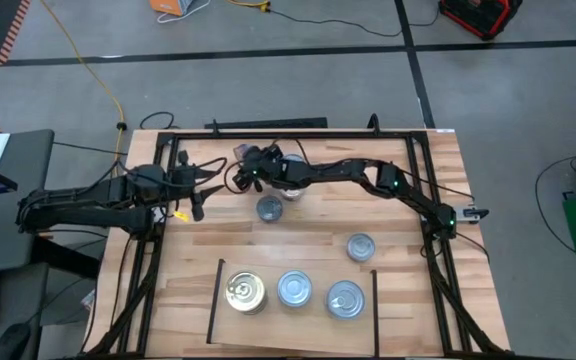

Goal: Stack canned seafood by type on shelf
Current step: Put the top blue and pink tuna can on the top of the left stacked tuna cans on the shelf

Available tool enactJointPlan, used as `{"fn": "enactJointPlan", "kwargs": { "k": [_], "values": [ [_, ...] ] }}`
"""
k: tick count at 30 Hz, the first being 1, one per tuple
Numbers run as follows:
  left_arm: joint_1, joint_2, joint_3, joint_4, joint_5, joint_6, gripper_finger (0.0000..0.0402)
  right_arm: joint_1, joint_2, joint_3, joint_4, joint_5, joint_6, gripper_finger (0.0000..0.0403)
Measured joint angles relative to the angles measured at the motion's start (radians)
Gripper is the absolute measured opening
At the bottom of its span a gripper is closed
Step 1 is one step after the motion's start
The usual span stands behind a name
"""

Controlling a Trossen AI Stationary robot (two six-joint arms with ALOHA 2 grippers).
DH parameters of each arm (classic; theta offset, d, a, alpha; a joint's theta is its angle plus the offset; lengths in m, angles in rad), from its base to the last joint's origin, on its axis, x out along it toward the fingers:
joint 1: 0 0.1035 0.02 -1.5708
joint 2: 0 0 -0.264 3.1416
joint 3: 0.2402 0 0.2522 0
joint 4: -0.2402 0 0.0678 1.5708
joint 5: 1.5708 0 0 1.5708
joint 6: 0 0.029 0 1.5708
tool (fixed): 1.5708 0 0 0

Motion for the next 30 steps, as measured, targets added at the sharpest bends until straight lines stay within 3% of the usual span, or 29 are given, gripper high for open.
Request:
{"fn": "enactJointPlan", "kwargs": {
  "k": [5,11,17,22,26,30],
  "values": [
    [0.0,0.0,0.0,-0.021,0.0,0.011,0.0157,0.002,0.002,-0.001,-0.036,-0.107,0.017,0.0302],
    [0.0,0.0,0.0,-0.023,0.0,0.023,0.0157,0.048,0.002,0.0,-0.006,-0.144,-0.115,0.0302],
    [0.0,0.0,0.0,-0.048,0.0,0.011,0.0158,0.079,0.002,0.0,0.005,-0.247,-0.24,0.0302],
    [0.0,0.0,0.001,-0.052,0.0,-0.003,0.0158,0.083,0.002,0.0,0.05,-0.01,-0.074,0.0302],
    [0.0,0.0,0.001,-0.054,-0.001,-0.017,0.0158,0.068,0.017,0.001,0.093,0.151,-0.064,0.0302],
    [0.0,0.0,0.001,-0.048,0.0,-0.021,0.0158,0.056,0.05,0.002,0.138,0.176,-0.05,0.0302]
  ]
}}
